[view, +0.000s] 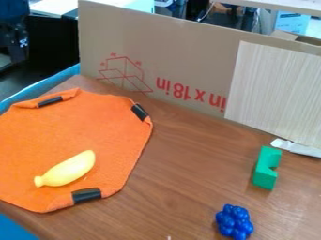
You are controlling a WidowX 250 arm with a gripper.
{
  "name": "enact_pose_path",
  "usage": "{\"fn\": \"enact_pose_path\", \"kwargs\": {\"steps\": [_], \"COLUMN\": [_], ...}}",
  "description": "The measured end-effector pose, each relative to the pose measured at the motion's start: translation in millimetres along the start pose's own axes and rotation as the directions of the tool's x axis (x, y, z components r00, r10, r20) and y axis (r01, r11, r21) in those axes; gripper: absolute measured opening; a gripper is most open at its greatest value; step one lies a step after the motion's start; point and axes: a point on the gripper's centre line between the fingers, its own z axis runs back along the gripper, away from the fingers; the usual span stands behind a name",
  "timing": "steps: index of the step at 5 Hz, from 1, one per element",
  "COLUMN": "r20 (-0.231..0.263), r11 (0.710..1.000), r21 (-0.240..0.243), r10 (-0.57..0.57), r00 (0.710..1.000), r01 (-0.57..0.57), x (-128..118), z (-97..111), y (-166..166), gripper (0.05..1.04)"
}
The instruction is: Move the yellow stuff from the cloth to the top of the table
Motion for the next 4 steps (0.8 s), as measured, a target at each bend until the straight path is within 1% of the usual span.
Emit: {"fn": "enact_pose_path", "kwargs": {"steps": [1,2,3,4], "r20": [-0.022,-0.035,0.002,0.031], "r11": [1.0,0.992,0.981,0.972], "r21": [-0.031,-0.082,-0.079,-0.125], "r10": [-0.006,-0.096,-0.175,-0.199], "r00": [1.0,0.995,0.985,0.98], "r01": [0.006,0.093,0.175,0.201], "x": [-1,-1,7,0], "z": [-14,-39,-40,-51], "y": [-5,-47,-82,-110], "gripper": [1.001,1.001,1.001,1.001]}}
